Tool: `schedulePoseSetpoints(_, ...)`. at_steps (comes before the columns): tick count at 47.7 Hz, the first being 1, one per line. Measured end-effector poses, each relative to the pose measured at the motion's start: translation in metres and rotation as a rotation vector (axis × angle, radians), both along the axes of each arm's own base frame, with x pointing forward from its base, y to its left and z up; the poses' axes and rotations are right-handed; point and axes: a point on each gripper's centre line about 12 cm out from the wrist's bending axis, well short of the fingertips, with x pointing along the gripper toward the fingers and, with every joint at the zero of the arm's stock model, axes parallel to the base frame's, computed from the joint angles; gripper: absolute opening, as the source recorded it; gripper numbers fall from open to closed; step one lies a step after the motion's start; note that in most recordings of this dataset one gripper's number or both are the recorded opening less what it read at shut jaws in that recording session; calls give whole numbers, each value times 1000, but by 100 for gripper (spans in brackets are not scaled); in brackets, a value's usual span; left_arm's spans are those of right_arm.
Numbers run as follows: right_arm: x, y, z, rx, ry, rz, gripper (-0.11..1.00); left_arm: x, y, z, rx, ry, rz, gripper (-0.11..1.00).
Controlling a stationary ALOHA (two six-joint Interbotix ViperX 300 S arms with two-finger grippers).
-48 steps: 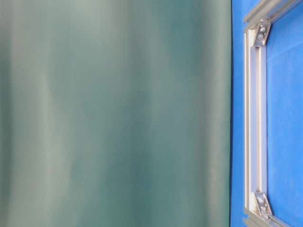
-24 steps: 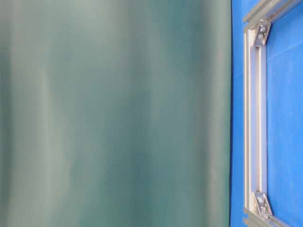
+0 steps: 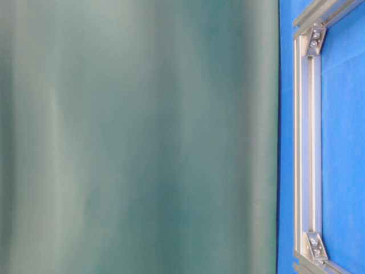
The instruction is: Insert the wire through the string loop located on the right side.
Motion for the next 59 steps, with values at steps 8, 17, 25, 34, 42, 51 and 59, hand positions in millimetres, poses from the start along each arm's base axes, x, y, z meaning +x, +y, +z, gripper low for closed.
schedulePoseSetpoints(8,0,0,0,-3,4,0,89,0,1,-1,1,3,3,82)
schedulePoseSetpoints(17,0,0,-2,-7,11,2,89,0,1,-1,1,11,5,82)
schedulePoseSetpoints(25,-1,0,-1,-8,9,3,89,-1,1,-2,3,17,4,82)
schedulePoseSetpoints(34,-1,0,-1,-8,9,3,89,-1,1,-2,3,18,4,82)
schedulePoseSetpoints(42,-1,0,-1,-8,9,3,89,-1,1,-2,3,18,4,82)
schedulePoseSetpoints(51,0,0,-2,-9,11,3,89,-1,1,-2,3,18,4,82)
schedulePoseSetpoints(59,0,-1,-1,-8,9,1,89,-1,1,-2,3,18,4,82)
